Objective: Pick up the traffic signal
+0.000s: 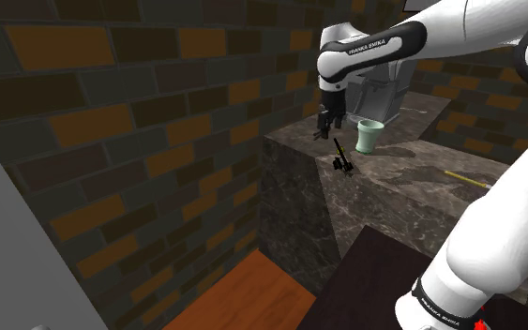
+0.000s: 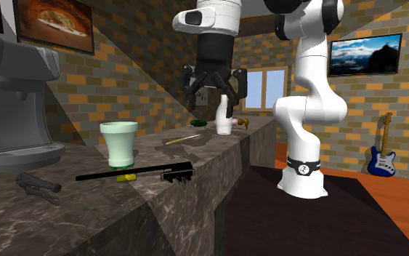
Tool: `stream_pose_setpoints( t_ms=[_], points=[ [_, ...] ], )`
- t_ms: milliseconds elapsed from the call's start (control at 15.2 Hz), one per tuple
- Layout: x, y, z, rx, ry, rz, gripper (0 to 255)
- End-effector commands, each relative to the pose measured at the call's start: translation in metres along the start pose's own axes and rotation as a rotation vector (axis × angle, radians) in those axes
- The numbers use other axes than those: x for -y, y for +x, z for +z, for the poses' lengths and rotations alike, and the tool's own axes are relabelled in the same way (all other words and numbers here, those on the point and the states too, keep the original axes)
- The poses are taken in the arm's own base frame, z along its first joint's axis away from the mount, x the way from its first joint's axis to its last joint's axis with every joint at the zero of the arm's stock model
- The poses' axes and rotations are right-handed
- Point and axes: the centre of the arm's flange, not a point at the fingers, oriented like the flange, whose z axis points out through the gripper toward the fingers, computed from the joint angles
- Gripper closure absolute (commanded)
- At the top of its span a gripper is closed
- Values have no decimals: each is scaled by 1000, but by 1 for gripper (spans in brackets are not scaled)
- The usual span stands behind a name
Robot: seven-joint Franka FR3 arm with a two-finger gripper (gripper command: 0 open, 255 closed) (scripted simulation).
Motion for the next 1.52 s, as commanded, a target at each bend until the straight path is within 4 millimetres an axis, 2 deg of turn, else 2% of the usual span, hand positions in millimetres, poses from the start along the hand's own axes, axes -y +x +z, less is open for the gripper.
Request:
stream_pose_setpoints(
  t_ms=[0, 594, 1122, 1188, 1452],
  points=[
    [-21, 14, 17, 28, -5, 14, 0],
    [-112, 62, 86, 146, -24, 77, 0],
    [-197, 93, 149, 251, -40, 133, 0],
    [-202, 94, 153, 257, -41, 136, 0],
    [-199, 96, 174, 257, -41, 136, 0]
  ],
)
